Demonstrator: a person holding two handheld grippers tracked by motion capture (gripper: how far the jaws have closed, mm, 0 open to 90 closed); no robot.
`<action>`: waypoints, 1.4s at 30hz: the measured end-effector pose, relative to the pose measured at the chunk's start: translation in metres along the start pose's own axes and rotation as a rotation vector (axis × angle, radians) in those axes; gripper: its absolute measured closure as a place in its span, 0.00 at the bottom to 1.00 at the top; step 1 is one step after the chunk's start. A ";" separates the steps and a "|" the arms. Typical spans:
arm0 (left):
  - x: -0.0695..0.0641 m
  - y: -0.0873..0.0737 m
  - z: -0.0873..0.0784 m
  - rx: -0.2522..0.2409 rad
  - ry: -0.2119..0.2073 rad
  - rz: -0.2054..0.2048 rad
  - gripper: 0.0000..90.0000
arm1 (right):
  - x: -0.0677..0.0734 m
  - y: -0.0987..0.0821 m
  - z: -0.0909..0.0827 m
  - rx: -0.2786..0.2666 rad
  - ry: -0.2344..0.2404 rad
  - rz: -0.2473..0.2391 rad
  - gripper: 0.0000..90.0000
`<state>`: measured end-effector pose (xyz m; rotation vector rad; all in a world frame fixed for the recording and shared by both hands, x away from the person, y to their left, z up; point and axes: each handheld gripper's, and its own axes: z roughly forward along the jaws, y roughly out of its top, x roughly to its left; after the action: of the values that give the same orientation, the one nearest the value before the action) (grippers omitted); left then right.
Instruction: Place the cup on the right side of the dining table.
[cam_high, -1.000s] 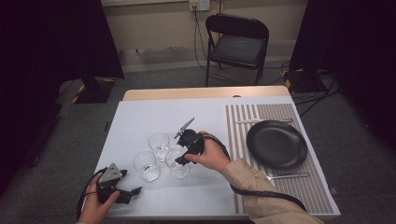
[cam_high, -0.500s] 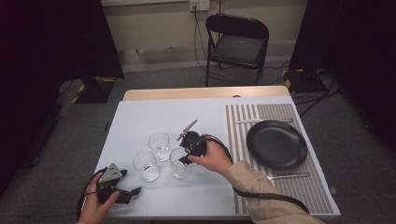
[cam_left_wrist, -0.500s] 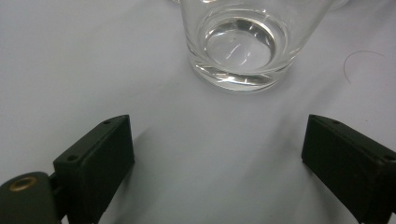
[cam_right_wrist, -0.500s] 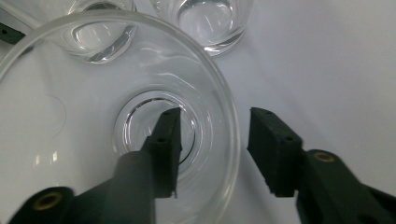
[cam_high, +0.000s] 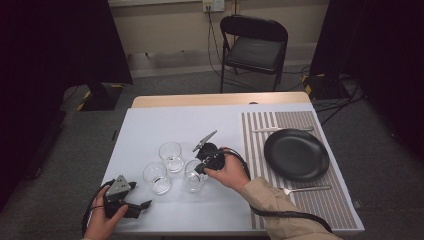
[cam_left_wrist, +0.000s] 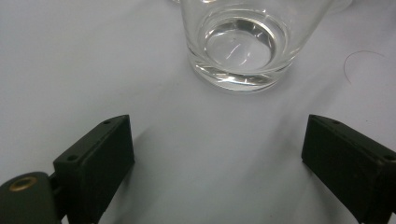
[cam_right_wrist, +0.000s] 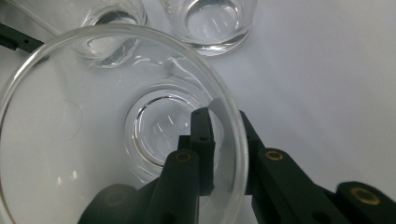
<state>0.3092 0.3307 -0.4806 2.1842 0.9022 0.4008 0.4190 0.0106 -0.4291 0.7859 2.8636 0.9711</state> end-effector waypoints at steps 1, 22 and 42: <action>0.000 0.000 0.000 0.000 0.000 0.000 0.09 | 0.000 -0.001 0.000 -0.006 -0.002 0.004 0.93; 0.000 0.000 0.000 0.001 0.000 0.000 0.09 | -0.004 -0.004 -0.017 -0.077 0.008 0.022 0.95; 0.000 0.000 0.000 -0.002 -0.001 -0.001 0.09 | -0.020 -0.007 -0.045 -0.092 -0.028 0.056 0.95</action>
<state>0.3093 0.3307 -0.4808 2.1818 0.9011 0.3998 0.4256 -0.0290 -0.3994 0.8691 2.7643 1.0804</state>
